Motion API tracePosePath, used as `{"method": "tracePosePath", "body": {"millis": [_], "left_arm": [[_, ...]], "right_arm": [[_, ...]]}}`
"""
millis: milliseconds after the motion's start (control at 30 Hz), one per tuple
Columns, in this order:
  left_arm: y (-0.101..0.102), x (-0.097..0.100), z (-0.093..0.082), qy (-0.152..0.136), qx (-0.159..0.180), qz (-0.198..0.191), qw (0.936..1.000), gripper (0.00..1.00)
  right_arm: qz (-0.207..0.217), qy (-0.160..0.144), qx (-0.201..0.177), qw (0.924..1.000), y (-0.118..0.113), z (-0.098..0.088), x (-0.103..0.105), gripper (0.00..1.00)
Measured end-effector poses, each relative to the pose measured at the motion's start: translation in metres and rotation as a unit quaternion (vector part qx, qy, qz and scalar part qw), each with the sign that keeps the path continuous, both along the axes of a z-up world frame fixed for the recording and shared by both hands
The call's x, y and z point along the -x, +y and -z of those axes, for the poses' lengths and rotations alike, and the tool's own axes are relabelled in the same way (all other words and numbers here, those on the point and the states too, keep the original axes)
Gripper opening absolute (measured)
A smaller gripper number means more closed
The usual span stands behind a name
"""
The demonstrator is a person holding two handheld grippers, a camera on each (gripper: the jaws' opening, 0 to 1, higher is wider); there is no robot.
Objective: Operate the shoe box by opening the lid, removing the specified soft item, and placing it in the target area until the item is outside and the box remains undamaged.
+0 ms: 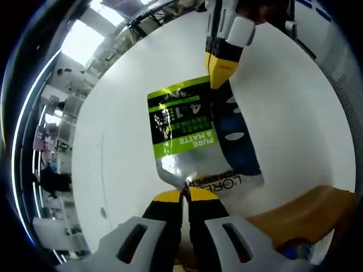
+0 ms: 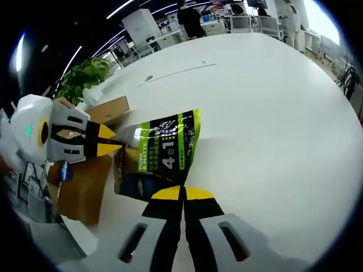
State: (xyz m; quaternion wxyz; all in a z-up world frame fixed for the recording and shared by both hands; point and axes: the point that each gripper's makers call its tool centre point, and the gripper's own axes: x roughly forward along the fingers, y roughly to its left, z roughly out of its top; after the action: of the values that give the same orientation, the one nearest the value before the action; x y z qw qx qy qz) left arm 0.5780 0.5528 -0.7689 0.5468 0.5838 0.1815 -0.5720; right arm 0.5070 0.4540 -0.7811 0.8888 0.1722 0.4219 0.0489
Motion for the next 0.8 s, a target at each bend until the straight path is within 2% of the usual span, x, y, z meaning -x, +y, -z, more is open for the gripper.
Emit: {"method": "tracePosePath", "body": {"millis": [233,333,533,800], "left_arm": [[0.001,0.003,-0.001,-0.009,-0.004,0.004,0.9999,0.04],[0.001,0.005,-0.004,-0.009,0.000,0.008,0.9999,0.08],[0.001,0.009,-0.007,0.004,0.007,-0.001,1.0000,0.11],[0.001,0.015,-0.012,0.030,0.033,-0.029,0.9986,0.15]], "right_arm": [[-0.010,0.003,0.017,0.9998,0.001,0.007,-0.002,0.00],[-0.010,0.003,0.012,0.9999,0.002,0.007,-0.003,0.00],[-0.004,0.008,0.020,0.9998,0.002,0.010,-0.004,0.00],[0.036,0.014,0.018,0.9991,-0.002,0.015,0.001,0.00]]}}
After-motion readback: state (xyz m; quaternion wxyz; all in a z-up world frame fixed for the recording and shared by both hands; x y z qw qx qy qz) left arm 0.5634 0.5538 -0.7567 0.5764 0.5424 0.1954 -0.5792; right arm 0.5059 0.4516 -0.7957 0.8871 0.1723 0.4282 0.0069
